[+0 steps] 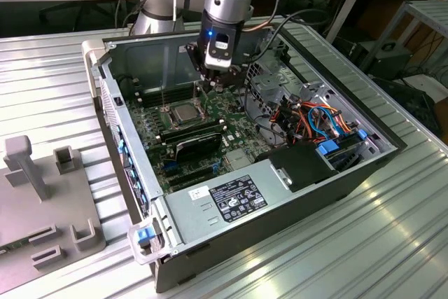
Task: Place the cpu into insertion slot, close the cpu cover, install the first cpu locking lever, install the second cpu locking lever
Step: 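Close the cpu cover, then install the first cpu locking lever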
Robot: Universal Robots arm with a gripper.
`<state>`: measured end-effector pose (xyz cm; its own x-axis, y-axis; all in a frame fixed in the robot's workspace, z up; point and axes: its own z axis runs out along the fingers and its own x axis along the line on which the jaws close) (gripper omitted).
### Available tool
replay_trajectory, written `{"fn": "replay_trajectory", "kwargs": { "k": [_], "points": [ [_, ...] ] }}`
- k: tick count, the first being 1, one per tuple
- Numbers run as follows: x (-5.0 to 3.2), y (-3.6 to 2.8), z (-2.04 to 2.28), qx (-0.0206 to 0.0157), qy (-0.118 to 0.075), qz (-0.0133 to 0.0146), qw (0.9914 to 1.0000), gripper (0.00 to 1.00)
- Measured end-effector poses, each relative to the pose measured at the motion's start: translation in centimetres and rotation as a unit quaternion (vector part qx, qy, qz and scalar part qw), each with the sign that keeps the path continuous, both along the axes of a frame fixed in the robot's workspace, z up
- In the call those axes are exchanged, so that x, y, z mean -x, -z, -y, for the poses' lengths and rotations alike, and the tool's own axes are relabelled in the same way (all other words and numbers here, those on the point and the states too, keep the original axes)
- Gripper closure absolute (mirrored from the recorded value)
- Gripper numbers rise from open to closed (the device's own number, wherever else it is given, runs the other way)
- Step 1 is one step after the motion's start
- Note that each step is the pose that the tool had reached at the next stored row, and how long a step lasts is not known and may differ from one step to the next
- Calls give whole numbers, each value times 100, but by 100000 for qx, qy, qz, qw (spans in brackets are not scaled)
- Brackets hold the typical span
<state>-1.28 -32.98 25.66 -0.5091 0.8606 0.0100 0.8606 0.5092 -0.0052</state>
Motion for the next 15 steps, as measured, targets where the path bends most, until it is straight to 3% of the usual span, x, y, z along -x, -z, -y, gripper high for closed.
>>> {"fn": "replay_trajectory", "kwargs": {
  "k": [10, 11, 15],
  "points": [
    [272, 4, 0, -397, -192, -79, 99999, 89],
    [454, 12, 0, -423, -291, -82, 99999, 89],
    [456, 12, 0, -424, -286, -83, 99999, 89]
  ]
}}
